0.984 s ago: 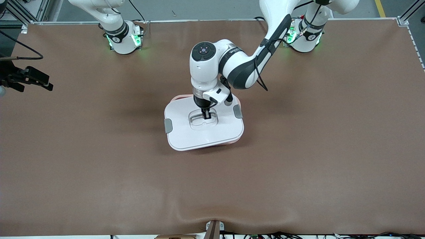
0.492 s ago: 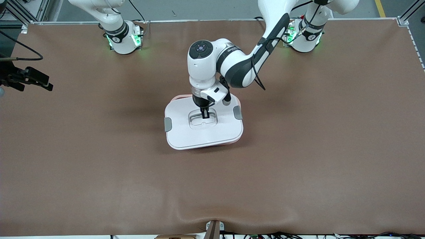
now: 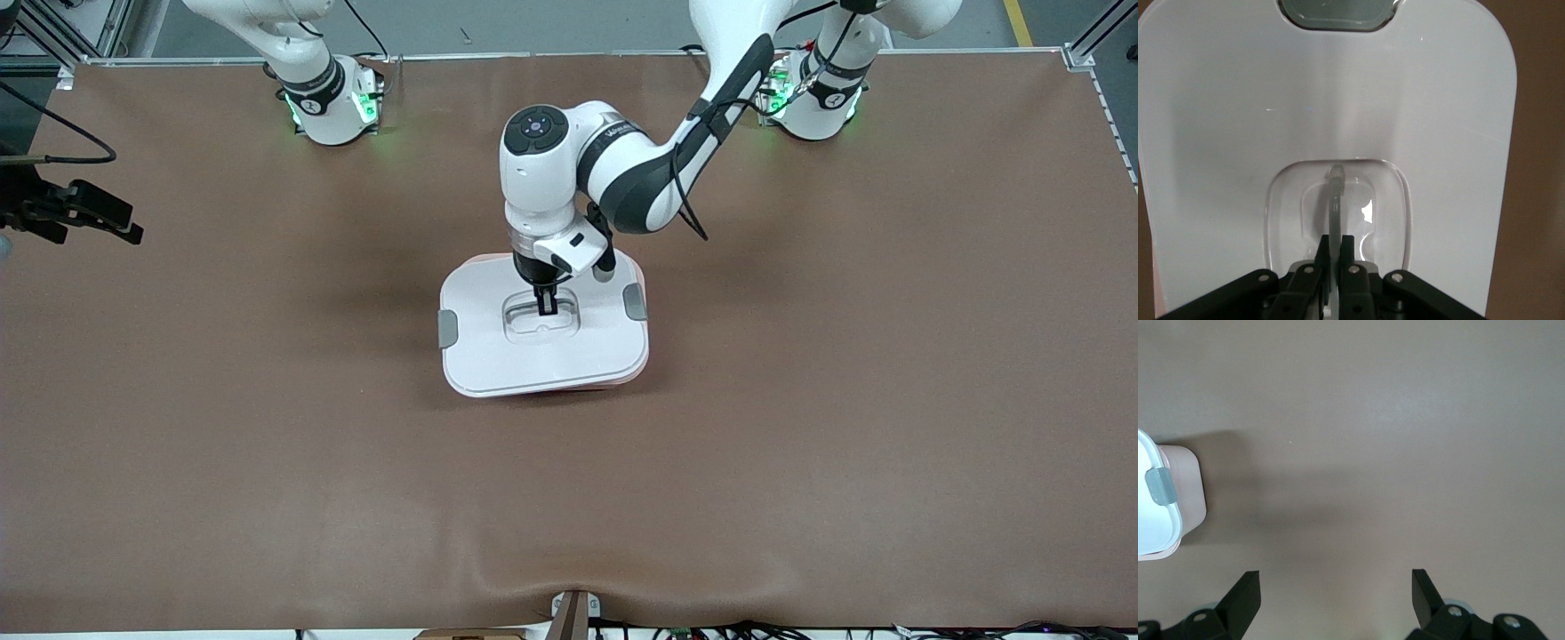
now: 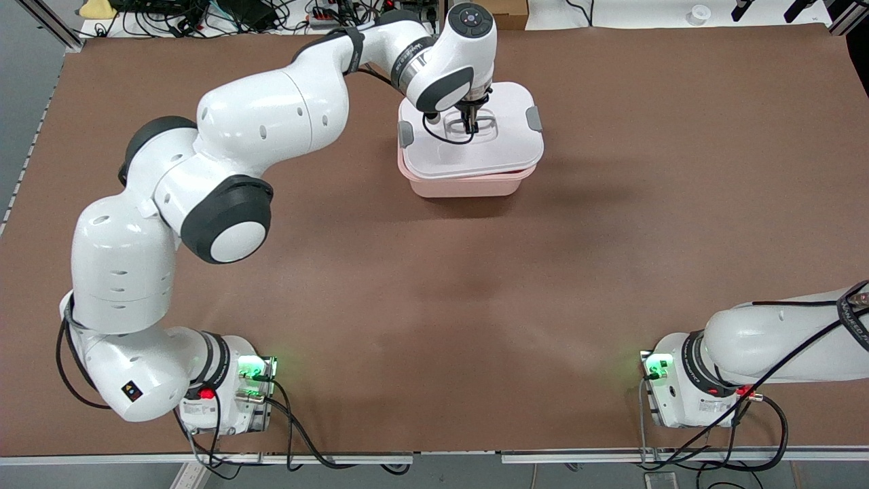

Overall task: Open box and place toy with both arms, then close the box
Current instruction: 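Press the lid down onto the box with the left gripper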

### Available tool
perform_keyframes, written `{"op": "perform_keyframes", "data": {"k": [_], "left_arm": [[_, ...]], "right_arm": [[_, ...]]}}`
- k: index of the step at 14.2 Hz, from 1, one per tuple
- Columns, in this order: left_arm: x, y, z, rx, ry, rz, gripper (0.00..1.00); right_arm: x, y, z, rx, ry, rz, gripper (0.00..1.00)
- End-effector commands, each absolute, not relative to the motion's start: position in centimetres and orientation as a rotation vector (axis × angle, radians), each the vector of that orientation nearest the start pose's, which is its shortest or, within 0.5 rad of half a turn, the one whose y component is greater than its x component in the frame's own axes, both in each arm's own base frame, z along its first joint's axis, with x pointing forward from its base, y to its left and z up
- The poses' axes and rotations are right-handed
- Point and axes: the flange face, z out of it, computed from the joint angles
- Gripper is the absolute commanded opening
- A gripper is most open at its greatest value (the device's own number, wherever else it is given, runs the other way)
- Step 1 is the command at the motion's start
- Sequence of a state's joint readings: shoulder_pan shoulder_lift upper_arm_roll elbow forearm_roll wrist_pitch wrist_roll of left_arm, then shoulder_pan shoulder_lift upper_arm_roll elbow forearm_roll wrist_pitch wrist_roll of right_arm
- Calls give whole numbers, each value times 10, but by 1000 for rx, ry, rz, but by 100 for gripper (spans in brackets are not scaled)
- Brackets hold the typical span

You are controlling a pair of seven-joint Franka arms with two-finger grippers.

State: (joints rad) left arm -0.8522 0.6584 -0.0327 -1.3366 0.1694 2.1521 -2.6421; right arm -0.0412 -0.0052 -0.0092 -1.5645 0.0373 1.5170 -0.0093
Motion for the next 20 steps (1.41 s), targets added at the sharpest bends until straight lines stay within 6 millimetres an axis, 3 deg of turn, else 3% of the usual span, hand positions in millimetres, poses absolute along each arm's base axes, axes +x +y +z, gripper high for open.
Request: {"op": "perform_keyframes", "data": {"k": [1,6,20], "left_arm": [[480,-573,362,2033,2176,183,0],[474,-574,367,2069,2166,178,0],[477,-574,339,2105,2174,187,0]], "right_arm": [[546,-21,630,-3093,85,63,100],[546,-21,630,-3094,85,65,100],[546,-19,630,-3093,80,65,100]]}}
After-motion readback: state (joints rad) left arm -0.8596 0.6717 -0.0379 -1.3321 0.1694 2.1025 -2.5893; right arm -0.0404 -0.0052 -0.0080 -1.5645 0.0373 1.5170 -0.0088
